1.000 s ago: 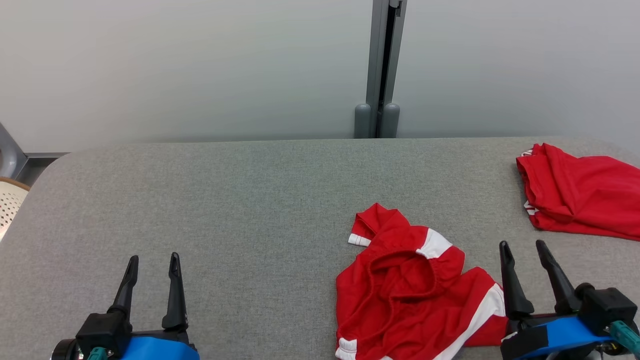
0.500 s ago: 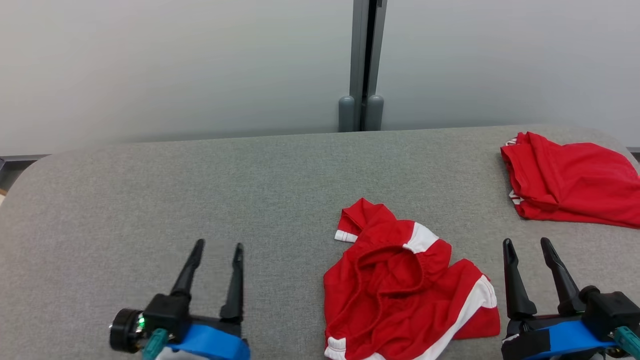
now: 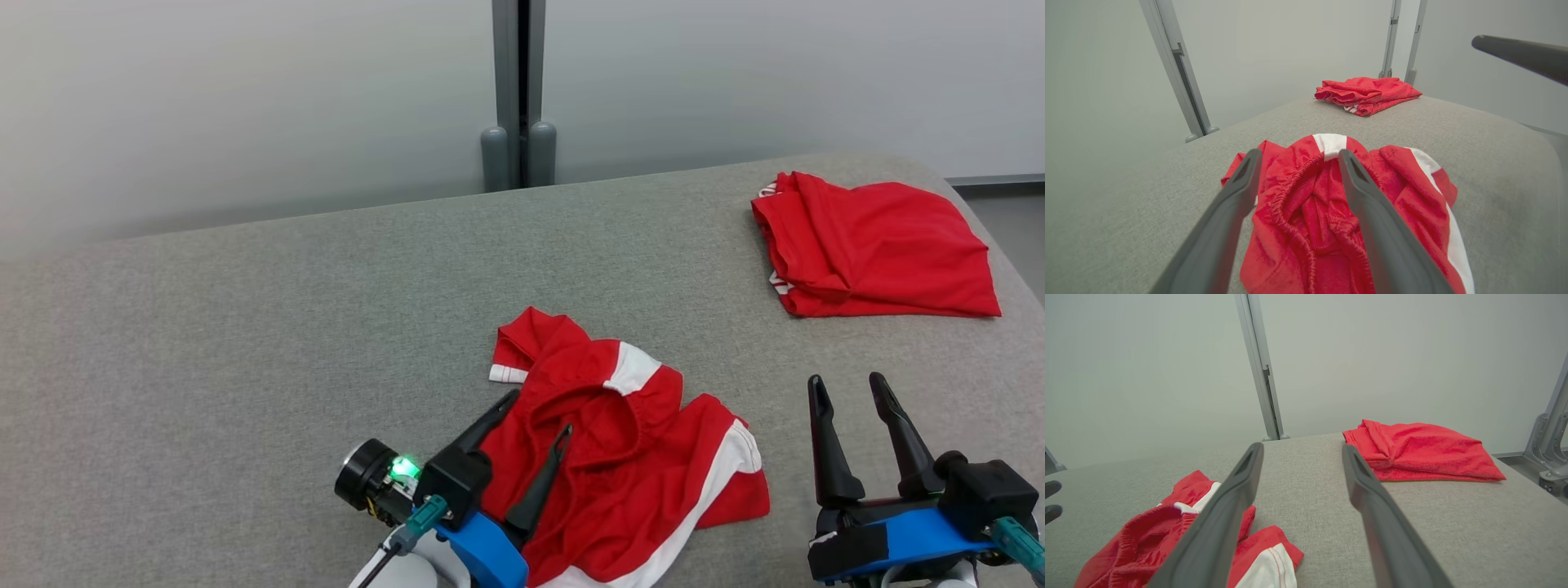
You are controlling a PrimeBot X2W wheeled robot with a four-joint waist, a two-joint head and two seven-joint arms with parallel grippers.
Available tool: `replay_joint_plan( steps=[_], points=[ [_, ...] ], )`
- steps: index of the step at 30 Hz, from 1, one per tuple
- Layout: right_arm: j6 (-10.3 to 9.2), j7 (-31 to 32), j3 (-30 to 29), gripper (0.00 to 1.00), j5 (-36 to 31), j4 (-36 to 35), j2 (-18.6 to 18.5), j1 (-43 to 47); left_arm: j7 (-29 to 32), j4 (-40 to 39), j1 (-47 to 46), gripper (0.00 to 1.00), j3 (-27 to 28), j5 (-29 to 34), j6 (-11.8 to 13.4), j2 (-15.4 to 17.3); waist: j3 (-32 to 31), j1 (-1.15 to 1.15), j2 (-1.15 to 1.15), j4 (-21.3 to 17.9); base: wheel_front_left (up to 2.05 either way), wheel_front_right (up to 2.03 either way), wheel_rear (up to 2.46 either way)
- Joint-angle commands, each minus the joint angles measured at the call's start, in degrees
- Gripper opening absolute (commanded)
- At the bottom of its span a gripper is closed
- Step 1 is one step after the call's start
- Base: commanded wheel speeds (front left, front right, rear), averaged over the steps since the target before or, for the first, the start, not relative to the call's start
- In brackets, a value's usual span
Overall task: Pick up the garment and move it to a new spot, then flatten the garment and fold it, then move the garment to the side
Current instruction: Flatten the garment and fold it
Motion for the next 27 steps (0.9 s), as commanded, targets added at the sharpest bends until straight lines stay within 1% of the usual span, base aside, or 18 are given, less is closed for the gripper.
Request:
replay_joint_plan(
  steps=[1, 10, 11, 12, 16, 18, 19, 20, 21, 22, 27],
  points=[
    [0.01, -0.3, 0.0, 1.0, 0.1, 0.1, 0.0, -0.7, -0.1, 2.2, -2.1, 1.0, -2.9, -1.0, -0.1, 0.6, 0.4, 0.0, 0.0, -0.8, 0.0, 0.0, 0.0],
    [0.01, -0.3, 0.1, 1.0, -0.1, 0.5, 0.0, -1.6, -0.1, 12.2, -6.3, 1.0, -14.7, -6.3, -0.1, 1.1, 1.6, 0.0, 0.0, -3.1, 0.0, 0.0, 0.0],
    [0.01, -0.3, 0.1, 1.0, -0.1, 0.5, 0.0, -1.6, -0.1, 12.2, -6.3, 1.0, -14.7, -6.3, -0.1, 1.1, 1.6, 0.0, 0.0, -3.1, 0.0, 0.0, 0.0],
    [0.01, -0.3, 0.3, 1.0, 0.0, 0.6, 0.0, -1.7, -0.1, 14.5, -7.2, 1.0, -16.7, -7.5, -0.1, 1.2, 1.9, 0.0, 0.0, -3.5, 0.0, 0.0, 0.0],
    [0.01, -0.3, 0.8, 1.0, 0.1, 0.6, 0.0, -2.3, -0.1, 18.5, -9.0, 1.0, -19.9, -9.8, -0.1, 0.6, 2.5, 0.0, 0.0, -4.1, 0.0, 0.0, 0.0],
    [0.01, -0.3, 0.9, 1.0, 0.0, 0.5, 0.0, -2.3, -0.1, 19.5, -9.4, 1.0, -20.4, -10.4, -0.1, 0.5, 2.7, 0.0, 0.0, -4.2, 0.0, 0.0, 0.0],
    [0.01, -0.3, 0.9, 1.0, 0.0, 0.4, 0.0, -2.4, -0.1, 20.4, -9.9, 0.91, -20.7, -11.1, -0.1, 0.4, 2.8, 0.0, 0.0, -4.3, 0.0, 0.0, 0.0],
    [0.01, -0.3, 0.9, 1.0, 0.0, 0.3, 0.0, -2.4, -0.1, 21.5, -10.3, 0.71, -21.4, -11.6, -0.1, 0.3, 2.9, 0.0, 0.0, -4.4, 0.0, 0.0, 0.0],
    [0.01, -0.3, 0.9, 1.0, 0.0, 0.2, 0.0, -2.4, -0.1, 22.2, -10.9, 0.31, -21.8, -12.2, -0.1, 0.1, 3.1, 0.0, 0.0, -4.5, 0.0, 0.0, 0.0],
    [0.01, -0.3, 0.8, 1.0, -0.1, 0.2, 0.0, -2.4, -0.1, 22.6, -11.3, 0.0, -22.0, -12.9, -0.1, -0.2, 3.2, 0.0, 0.0, -4.5, 0.0, 0.0, 0.0],
    [0.01, -0.3, 0.6, 1.0, 0.0, 0.1, 0.0, -1.9, -0.1, 22.2, -13.1, 0.0, -21.4, -15.4, -0.1, -0.7, 3.2, 0.0, 0.0, -3.8, 0.0, 0.0, 0.0]
  ],
)
